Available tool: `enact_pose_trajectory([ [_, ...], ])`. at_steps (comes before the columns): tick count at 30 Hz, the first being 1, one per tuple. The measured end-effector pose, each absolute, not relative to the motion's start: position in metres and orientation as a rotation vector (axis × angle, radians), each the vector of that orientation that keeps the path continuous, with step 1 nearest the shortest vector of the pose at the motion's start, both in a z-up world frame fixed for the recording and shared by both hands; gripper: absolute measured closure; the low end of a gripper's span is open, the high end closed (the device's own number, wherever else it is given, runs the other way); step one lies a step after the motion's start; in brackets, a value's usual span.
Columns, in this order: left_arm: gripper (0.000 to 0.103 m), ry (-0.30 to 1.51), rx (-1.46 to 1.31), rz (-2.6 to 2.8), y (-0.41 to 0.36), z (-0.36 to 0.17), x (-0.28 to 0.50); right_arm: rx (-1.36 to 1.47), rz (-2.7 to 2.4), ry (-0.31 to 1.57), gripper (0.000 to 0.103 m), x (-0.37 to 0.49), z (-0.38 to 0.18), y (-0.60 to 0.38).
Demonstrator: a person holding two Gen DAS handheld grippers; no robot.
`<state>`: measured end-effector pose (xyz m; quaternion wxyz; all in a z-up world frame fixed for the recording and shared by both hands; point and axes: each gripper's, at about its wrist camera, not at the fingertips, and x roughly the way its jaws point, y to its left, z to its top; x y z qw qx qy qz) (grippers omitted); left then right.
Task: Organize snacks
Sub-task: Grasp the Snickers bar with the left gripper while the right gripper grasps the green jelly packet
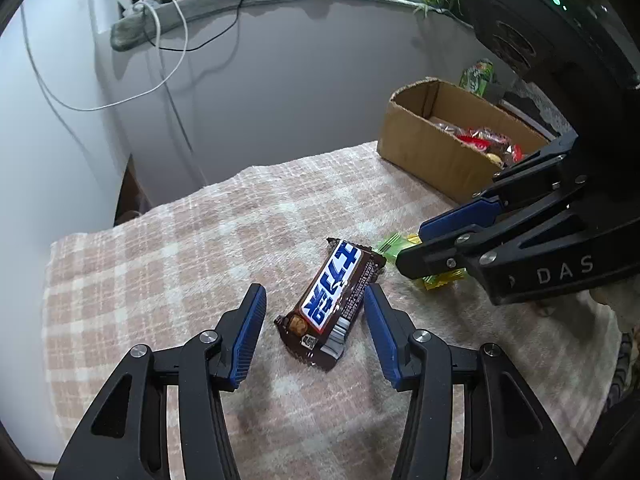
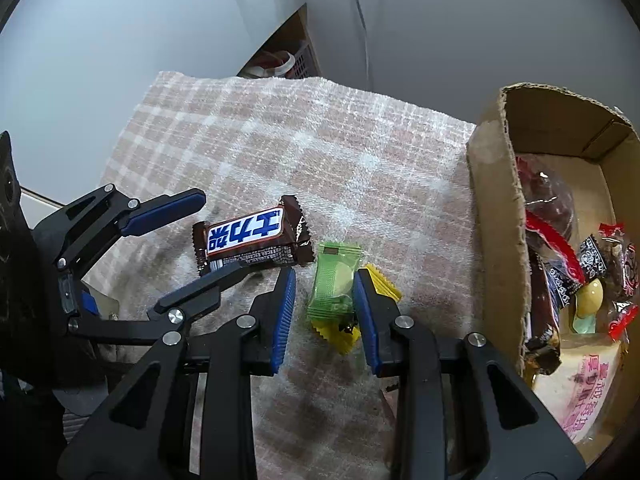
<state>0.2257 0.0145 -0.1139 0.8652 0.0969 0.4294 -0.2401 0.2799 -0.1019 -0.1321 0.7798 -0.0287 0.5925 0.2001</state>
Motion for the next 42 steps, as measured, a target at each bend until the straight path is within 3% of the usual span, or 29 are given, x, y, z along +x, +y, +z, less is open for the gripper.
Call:
enact_pose_trajectory([
  [7, 0.053, 0.906, 0.254, -0.518, 0.005, -0.122, 0.231, -0.072, 0.427, 1.288, 0.072, 0.282, -0.137, -0.096],
  [15, 0.073, 0.925, 0.234, -0.524, 0.007, -0.129, 0.235, -0.121, 0.431, 1.279, 0.075, 0.283, -0.141, -0.087],
  [30, 0.075, 0.931, 0.162, -0.465, 0.031, -0.128, 0.232, -0.154, 0.423, 1.247, 0.081, 0.288, -0.144, -0.081],
  [42, 0.075, 0.897, 0.168, -0.443, 0.033, -0.102, 0.218, -0.115, 0.488, 1.163, 0.081, 0.255, -0.104, -0.107],
])
